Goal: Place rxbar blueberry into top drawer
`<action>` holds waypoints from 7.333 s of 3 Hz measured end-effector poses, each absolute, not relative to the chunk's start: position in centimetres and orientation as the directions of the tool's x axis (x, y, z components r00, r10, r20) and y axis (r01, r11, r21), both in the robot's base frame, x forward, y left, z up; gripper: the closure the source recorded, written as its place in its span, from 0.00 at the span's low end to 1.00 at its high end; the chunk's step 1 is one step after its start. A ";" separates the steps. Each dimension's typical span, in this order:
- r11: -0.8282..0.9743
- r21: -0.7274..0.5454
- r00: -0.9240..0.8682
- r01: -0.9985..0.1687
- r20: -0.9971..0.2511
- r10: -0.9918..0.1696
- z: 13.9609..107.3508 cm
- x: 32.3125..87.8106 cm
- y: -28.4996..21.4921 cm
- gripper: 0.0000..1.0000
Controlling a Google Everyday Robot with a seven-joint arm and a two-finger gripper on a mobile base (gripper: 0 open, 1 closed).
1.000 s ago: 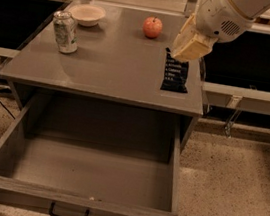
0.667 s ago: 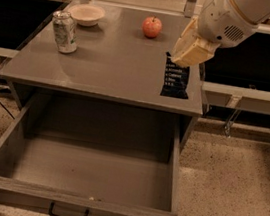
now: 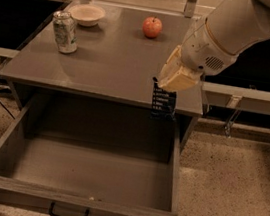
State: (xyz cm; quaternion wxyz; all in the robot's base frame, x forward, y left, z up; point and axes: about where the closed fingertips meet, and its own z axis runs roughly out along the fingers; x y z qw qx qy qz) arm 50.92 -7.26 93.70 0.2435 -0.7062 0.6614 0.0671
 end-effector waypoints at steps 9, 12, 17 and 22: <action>-0.011 -0.031 0.028 -0.999 -0.619 -0.785 77.6 46.1 -1.5 1.00; 0.070 0.043 -0.081 -0.997 -0.658 -0.749 70.6 46.8 0.0 1.00; 0.063 0.211 -0.183 -0.975 -0.617 -0.765 66.3 46.1 0.2 1.00; 0.069 0.227 -0.201 -0.971 -0.630 -0.750 65.0 44.9 -0.6 0.62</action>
Offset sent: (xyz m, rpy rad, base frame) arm -0.0278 0.0215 -0.0671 0.0933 0.0909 0.0350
